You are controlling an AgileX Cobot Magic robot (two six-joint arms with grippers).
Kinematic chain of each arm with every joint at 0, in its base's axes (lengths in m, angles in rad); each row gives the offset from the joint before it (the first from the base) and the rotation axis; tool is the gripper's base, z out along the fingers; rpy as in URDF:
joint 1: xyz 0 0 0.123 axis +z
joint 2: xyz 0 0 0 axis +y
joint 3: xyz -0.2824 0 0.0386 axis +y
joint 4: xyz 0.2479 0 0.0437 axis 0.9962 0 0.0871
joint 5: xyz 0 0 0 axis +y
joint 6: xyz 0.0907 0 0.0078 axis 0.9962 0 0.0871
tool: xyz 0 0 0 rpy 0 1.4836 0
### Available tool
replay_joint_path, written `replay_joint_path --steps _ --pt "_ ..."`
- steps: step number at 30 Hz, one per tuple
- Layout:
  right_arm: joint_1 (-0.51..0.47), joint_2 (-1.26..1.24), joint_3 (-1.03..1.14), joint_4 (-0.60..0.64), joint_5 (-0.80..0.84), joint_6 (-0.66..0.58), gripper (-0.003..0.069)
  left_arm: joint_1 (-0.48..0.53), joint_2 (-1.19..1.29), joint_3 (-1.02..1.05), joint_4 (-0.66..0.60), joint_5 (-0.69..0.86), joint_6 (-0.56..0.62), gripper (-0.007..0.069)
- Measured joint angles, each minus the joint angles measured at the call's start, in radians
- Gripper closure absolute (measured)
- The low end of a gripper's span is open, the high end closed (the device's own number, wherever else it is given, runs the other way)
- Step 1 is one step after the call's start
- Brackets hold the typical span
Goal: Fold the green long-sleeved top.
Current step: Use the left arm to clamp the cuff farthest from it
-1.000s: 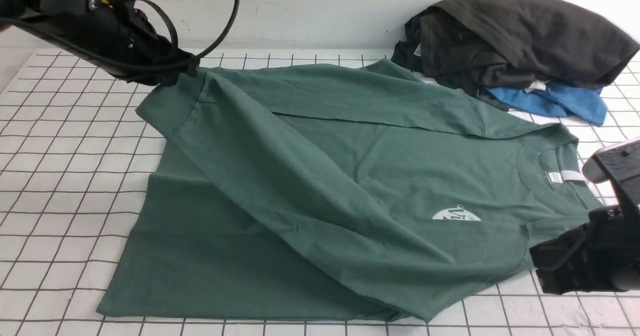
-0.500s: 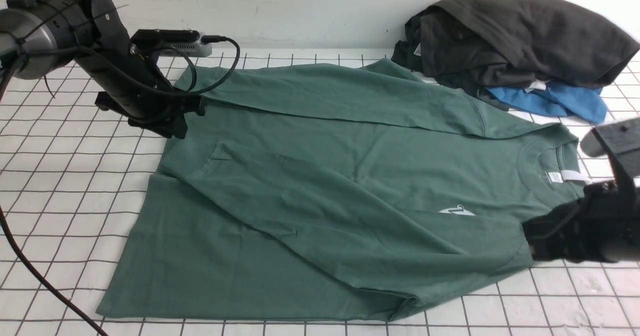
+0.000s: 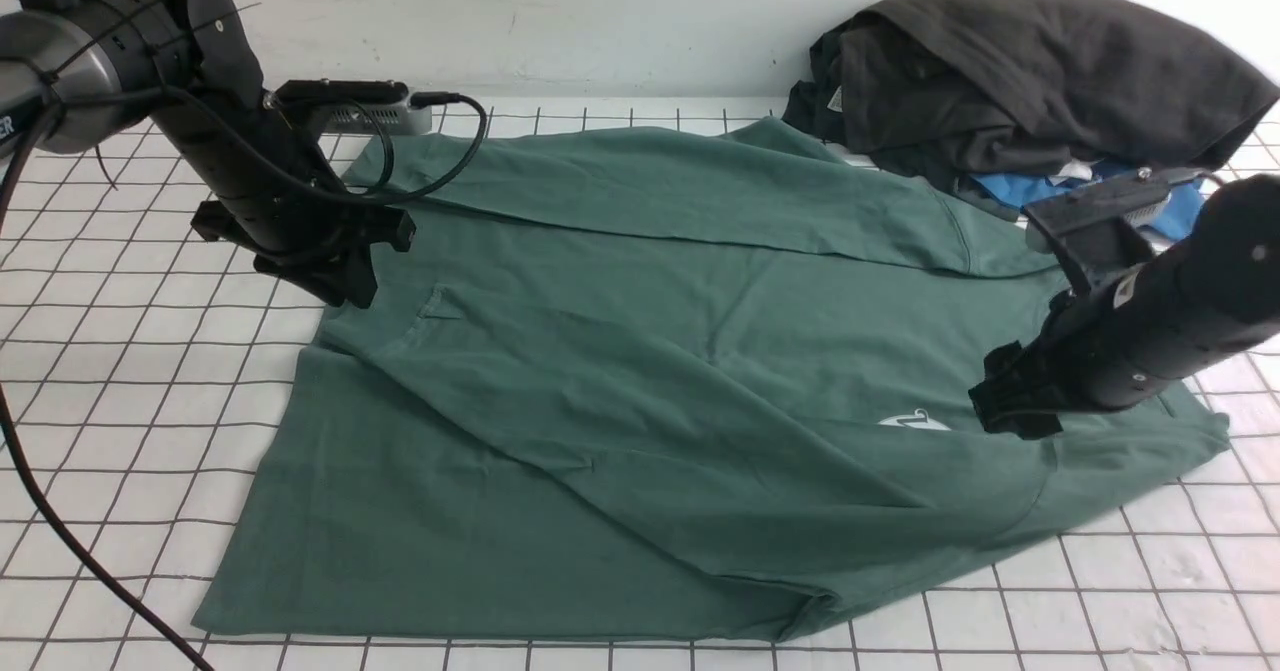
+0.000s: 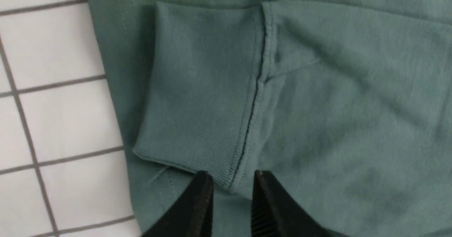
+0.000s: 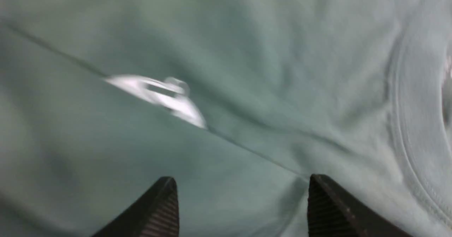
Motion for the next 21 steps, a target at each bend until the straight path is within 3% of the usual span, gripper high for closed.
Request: replay_joint_path --steps 5,8,10,11,12,14,21 --pt "0.000 0.104 -0.007 -0.207 0.002 0.192 0.0233 0.000 0.003 0.000 -0.001 0.003 0.001 0.0470" --pt "0.001 0.119 -0.013 -0.282 -0.006 0.291 0.0349 0.000 0.003 0.000 -0.002 0.003 0.006 0.0470" --pt "0.001 0.119 -0.014 -0.303 -0.006 0.307 0.0471 0.000 0.005 0.000 -0.003 0.003 0.006 0.0470" --pt "0.001 0.119 -0.014 -0.303 -0.006 0.307 0.0484 0.000 0.006 0.000 -0.003 0.003 0.006 0.0470" --pt "0.001 0.118 -0.014 -0.305 -0.005 0.309 0.0568 0.000 0.009 0.000 -0.003 0.003 0.008 0.0470" --pt "0.001 0.097 -0.014 -0.307 0.004 0.310 0.0641 0.000 0.020 0.000 -0.003 0.003 0.008 0.0470" --pt "0.001 -0.052 -0.014 -0.343 0.018 0.340 0.0672 0.000 0.025 0.000 -0.004 0.004 0.008 0.0470"
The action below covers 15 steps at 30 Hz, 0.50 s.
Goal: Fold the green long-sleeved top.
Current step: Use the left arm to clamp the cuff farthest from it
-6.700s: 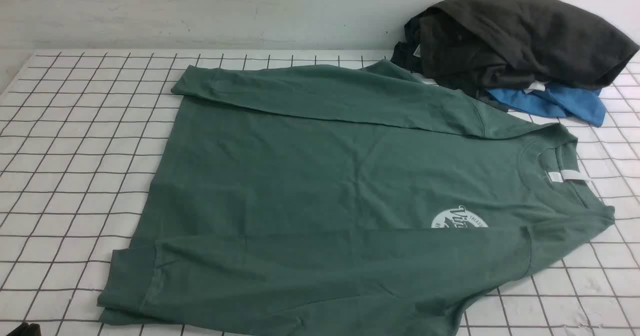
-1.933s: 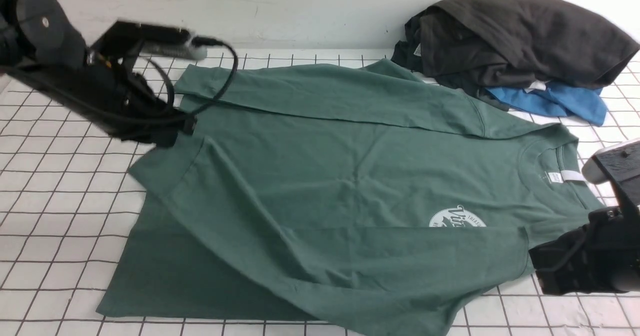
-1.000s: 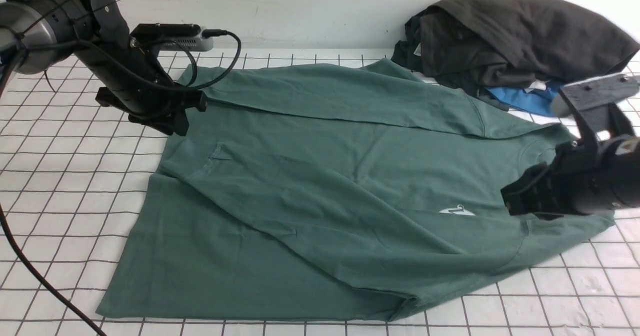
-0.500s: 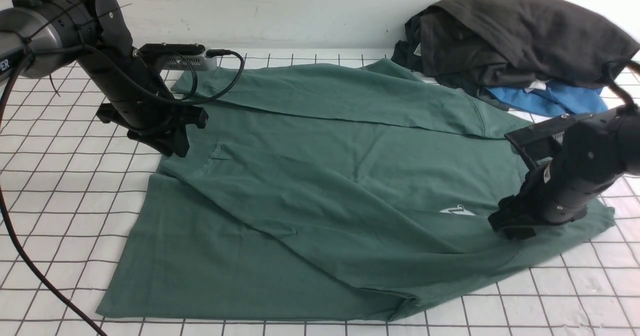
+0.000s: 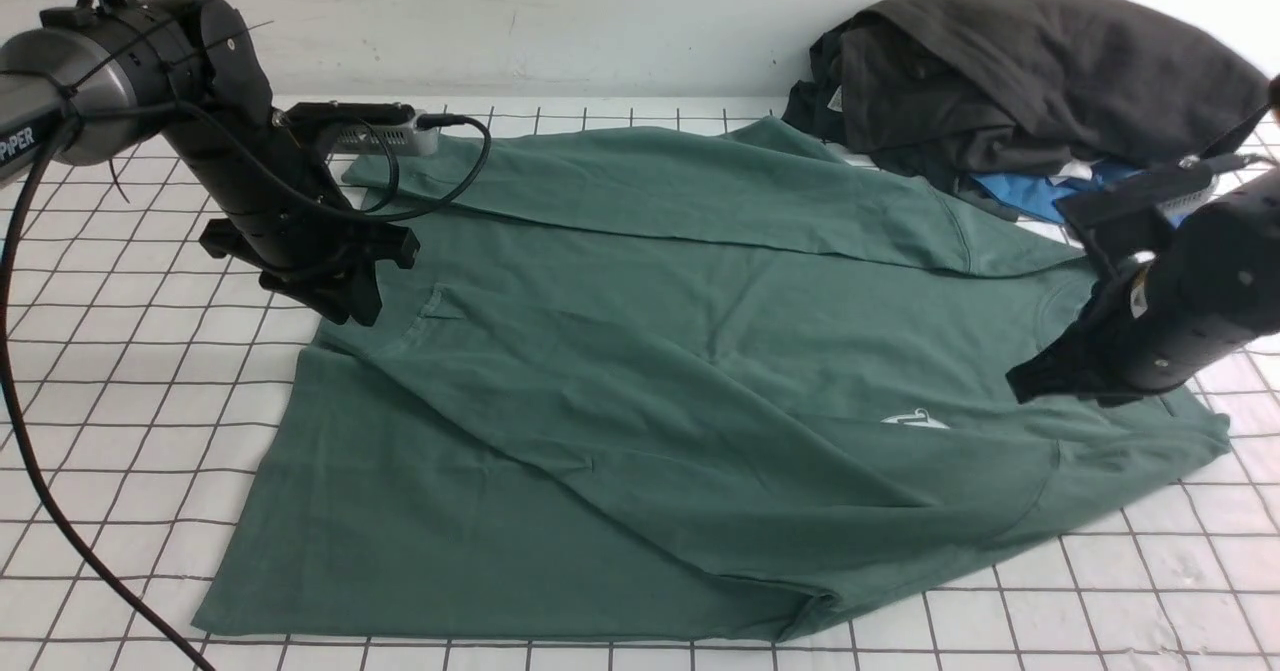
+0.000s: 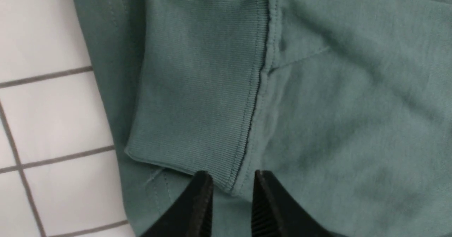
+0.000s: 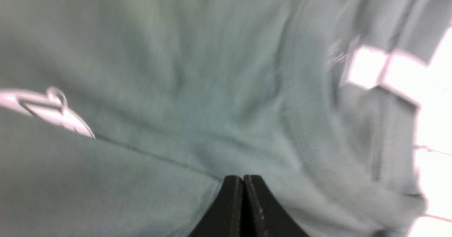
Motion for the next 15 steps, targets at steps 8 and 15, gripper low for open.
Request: replay_joint_path --steps 8,15 --pt "0.000 0.023 0.000 0.079 0.007 0.050 0.0613 0.000 0.000 0.000 -0.008 0.000 0.000 0.0470" --pt "0.000 0.165 0.000 0.107 -0.012 0.085 0.0354 0.000 0.000 0.000 -0.018 0.007 0.000 0.0470"
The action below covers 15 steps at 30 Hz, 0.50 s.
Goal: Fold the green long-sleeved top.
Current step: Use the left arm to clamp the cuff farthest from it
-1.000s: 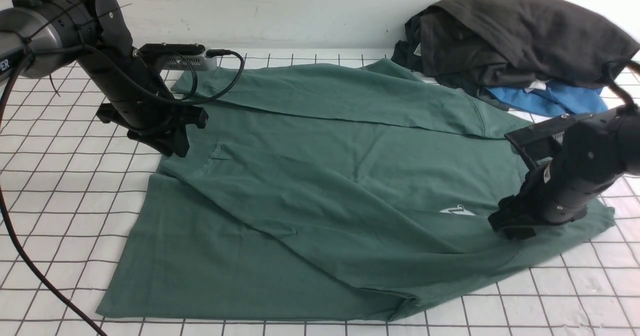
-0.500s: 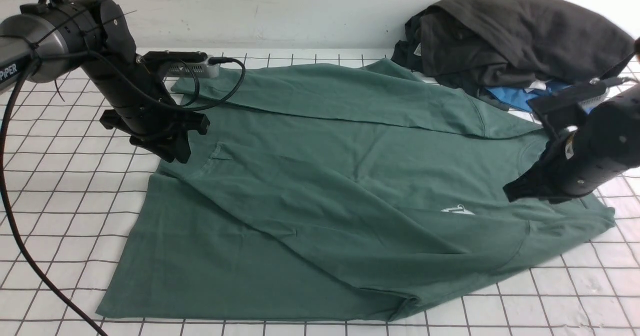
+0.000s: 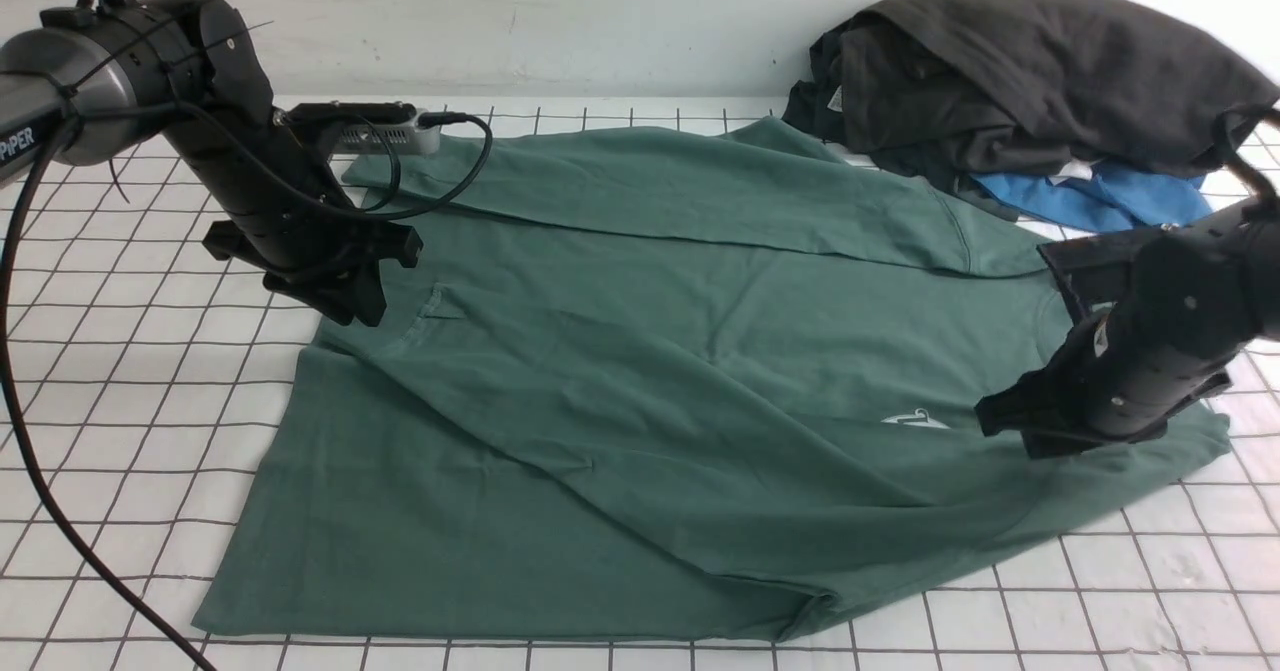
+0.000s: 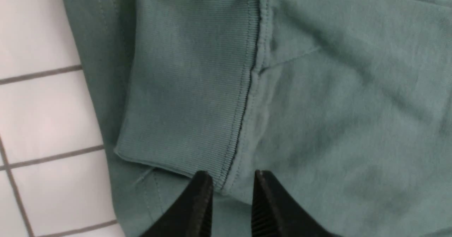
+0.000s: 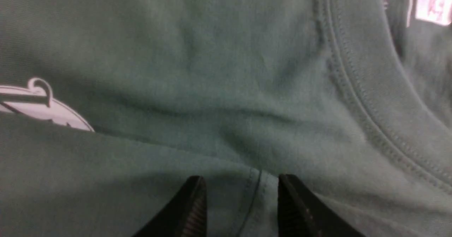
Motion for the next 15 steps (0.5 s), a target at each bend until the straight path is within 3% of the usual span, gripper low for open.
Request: replay_joint_path --steps 4,5,6,7,9,15 --pt "0.000 0.017 -0.004 0.015 -0.017 0.031 0.0384 0.000 0.000 0.000 0.000 0.007 0.000 0.0470" --pt "0.000 0.018 -0.004 0.021 -0.022 0.036 0.0466 0.000 0.000 0.000 0.000 0.007 0.000 0.0470" --pt "0.000 0.018 -0.004 0.021 -0.022 0.036 0.0478 0.000 0.000 0.000 0.000 0.007 0.000 0.0470" --pt "0.000 0.018 -0.004 0.018 -0.028 0.037 0.0561 0.000 0.000 0.000 0.000 0.007 0.000 0.0470" --pt "0.000 0.015 -0.004 0.004 -0.029 0.038 0.0631 0.000 0.000 0.000 -0.001 0.007 0.000 0.0470" --pt "0.000 -0.079 0.000 -0.043 -0.022 0.048 0.0656 0.000 0.000 0.000 -0.001 0.010 0.000 0.0470"
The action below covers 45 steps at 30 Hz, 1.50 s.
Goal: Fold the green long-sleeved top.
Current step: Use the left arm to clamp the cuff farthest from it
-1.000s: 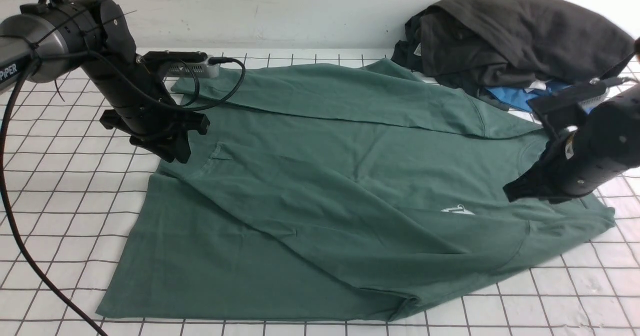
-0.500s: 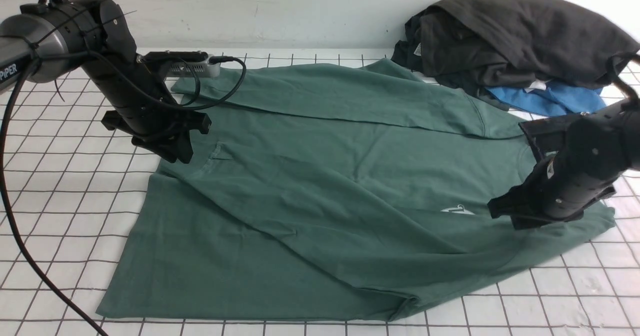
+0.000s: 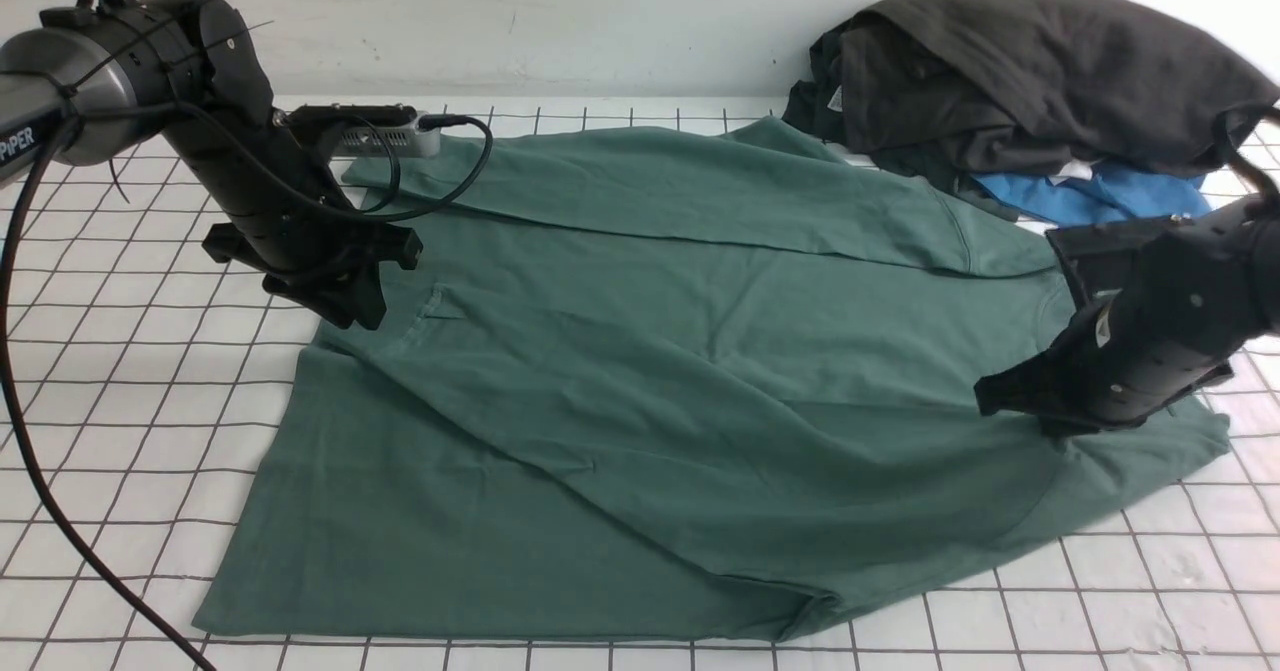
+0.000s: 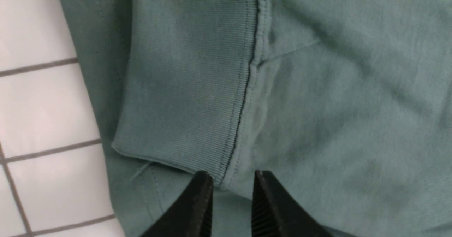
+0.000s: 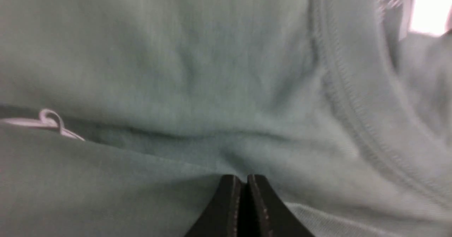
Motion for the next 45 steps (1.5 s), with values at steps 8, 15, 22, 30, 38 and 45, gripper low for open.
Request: replay_joint_path --steps 8,15,22,30,38,45 --pt "0.000 -0.067 0.001 -0.097 0.014 0.078 0.0656 0.000 0.000 0.000 0.000 -0.012 0.000 0.0470" --pt "0.000 -0.044 0.003 -0.098 0.006 0.107 0.0564 0.000 0.000 0.000 0.000 -0.094 0.000 0.0424" --pt "0.047 -0.134 0.004 -0.042 0.052 0.040 0.0363 0.000 0.025 -0.020 0.004 -0.185 0.002 0.0244" --pt "0.172 -0.210 0.004 0.116 0.119 -0.125 0.0396 0.021 0.149 -0.204 0.014 -0.269 -0.087 0.0233" --pt "0.235 -0.211 0.006 0.255 0.204 -0.203 0.0480 0.087 0.408 -0.633 -0.045 -0.288 -0.226 0.0178" --pt "0.237 -0.211 0.006 0.277 0.210 -0.207 0.0491 0.098 0.601 -0.871 -0.049 -0.289 -0.260 0.0100"
